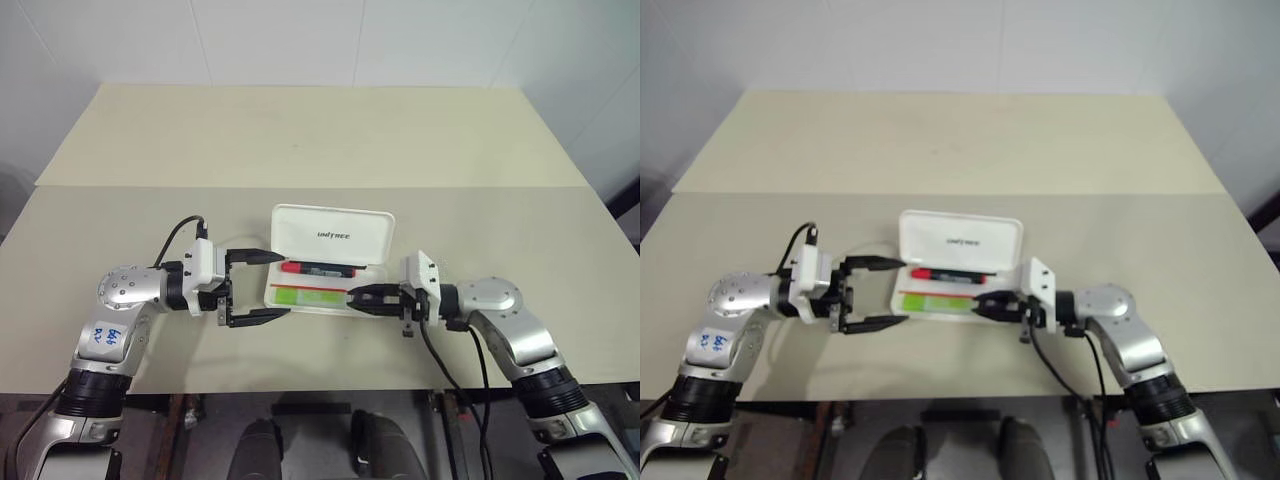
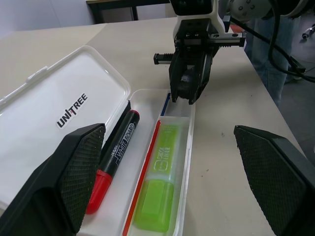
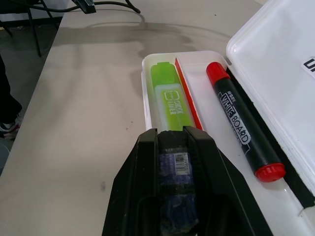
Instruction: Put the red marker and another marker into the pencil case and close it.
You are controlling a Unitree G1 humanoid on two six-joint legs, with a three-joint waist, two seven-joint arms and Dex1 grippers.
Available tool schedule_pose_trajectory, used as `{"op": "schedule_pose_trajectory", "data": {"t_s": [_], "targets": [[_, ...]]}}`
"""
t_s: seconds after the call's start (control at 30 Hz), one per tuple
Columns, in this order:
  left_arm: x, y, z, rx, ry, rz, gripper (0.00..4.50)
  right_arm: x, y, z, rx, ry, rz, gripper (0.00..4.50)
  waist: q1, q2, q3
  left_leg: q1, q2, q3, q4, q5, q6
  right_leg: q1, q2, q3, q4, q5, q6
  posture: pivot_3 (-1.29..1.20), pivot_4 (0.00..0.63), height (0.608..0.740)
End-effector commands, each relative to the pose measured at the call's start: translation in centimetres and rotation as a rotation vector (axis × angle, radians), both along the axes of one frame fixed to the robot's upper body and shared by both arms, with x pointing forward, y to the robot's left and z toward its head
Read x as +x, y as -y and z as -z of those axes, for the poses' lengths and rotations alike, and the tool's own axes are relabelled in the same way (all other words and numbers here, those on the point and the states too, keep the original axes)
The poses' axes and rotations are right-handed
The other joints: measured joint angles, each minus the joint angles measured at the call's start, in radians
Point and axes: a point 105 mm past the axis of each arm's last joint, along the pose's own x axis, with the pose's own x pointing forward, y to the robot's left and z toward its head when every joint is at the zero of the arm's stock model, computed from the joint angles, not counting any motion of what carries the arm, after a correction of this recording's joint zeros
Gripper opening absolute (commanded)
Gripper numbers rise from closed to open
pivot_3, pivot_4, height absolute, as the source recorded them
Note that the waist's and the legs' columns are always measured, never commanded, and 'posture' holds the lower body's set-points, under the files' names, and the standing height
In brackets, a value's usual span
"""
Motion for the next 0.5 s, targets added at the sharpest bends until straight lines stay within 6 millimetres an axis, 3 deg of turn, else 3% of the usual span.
{"op": "schedule_pose_trajectory", "data": {"t_s": [0.03, 0.33, 0.5], "targets": [[-0.2, 0.6, -1.2, -0.005, 0.051, 0.021, 4.5, 0.3, -0.2, -0.3, 0.009, 0.036, -0.011, 0.42, -0.002, 0.0, 0.0, 0.0, 0.0, 0.0, 0.0, 0.0, 0.0, 0.0, 0.0, 0.0, 0.0, 0.0, 0.0, 0.0, 0.15, 0.74], [0.0, 0.7, -1.4, -0.008, 0.055, 0.025, 4.5, 0.8, 0.0, 0.3, 0.006, 0.015, -0.006, 0.42, -0.002, 0.0, 0.0, 0.0, 0.0, 0.0, 0.0, 0.0, 0.0, 0.0, 0.0, 0.0, 0.0, 0.0, 0.0, 0.0, 0.15, 0.74], [0.1, 0.8, -1.5, -0.008, 0.055, 0.026, 4.5, 1.4, 0.5, 0.2, 0.0, 0.028, -0.001, 2.13, -0.003, 0.0, 0.0, 0.0, 0.0, 0.0, 0.0, 0.0, 0.0, 0.0, 0.0, 0.0, 0.001, 0.0, 0.0, 0.0, 0.15, 0.74]]}}
